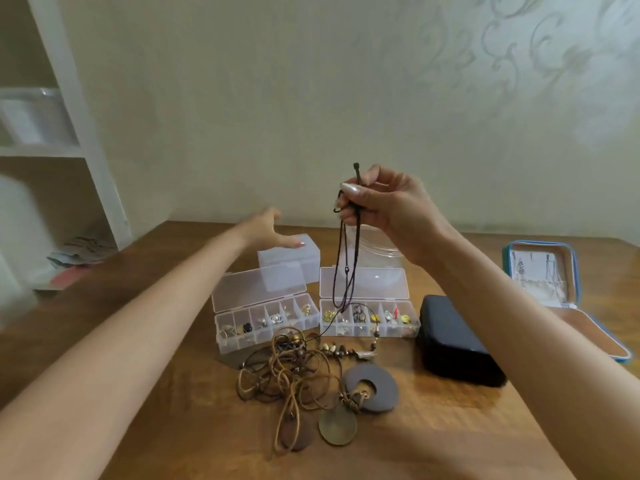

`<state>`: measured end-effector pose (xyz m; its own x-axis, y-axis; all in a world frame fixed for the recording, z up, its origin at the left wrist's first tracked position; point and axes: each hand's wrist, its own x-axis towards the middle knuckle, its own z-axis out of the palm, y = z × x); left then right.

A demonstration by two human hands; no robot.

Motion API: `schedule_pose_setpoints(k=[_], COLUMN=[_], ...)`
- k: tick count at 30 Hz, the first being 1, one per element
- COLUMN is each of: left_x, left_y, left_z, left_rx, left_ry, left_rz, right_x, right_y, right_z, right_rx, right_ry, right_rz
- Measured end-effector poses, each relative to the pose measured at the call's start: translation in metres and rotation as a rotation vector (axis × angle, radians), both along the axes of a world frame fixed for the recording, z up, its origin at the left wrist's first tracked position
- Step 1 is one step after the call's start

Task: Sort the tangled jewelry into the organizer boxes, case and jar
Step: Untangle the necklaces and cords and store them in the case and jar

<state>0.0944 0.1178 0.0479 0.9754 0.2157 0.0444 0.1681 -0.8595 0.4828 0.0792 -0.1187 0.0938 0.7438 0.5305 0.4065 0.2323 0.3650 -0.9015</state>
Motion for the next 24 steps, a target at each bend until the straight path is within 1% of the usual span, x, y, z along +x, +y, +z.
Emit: schedule_pose_setpoints(k=[1, 3, 8, 10, 12, 14, 17, 21, 24], left_x=[0.007, 0.014, 0.013, 0.014, 0.016, 0.017, 0.015, 0.013, 0.012], left_y=[0.005, 0.013, 0.026, 0.031, 0.039, 0.046, 0.053, 0.056, 0.059], left_z=[-0.005, -0.007, -0.002, -0.010, -0.017, -0.022, -0.025, -0.027, -0.030], left_rx=[0.018, 0.045, 0.021, 0.003, -0.051, -0.103, -0.159, -0.264, -0.362], left_ry=[0.113, 0.231, 0.354, 0.300, 0.200, 0.138, 0.086, 0.049, 0.021], left_rz=[-0.028, -0.102, -0.240, -0.244, -0.246, -0.222, -0.153, -0.172, -0.161], right_x=[0.004, 0.012, 0.037, 0.046, 0.054, 0.060, 0.070, 0.074, 0.073], right_y=[0.007, 0.022, 0.052, 0.063, 0.074, 0.081, 0.087, 0.086, 0.084], right_z=[0.005, 0.011, 0.009, 0.001, -0.009, -0.020, -0.038, -0.061, -0.071], right_rx=[-0.004, -0.013, -0.066, -0.109, -0.160, -0.214, -0.370, -0.643, -0.673], right_ry=[-0.017, -0.040, -0.060, -0.082, -0.101, -0.112, -0.160, -0.235, -0.266], right_rz=[-0.007, -0.021, -0.084, -0.113, -0.131, -0.136, -0.145, -0.222, -0.269])
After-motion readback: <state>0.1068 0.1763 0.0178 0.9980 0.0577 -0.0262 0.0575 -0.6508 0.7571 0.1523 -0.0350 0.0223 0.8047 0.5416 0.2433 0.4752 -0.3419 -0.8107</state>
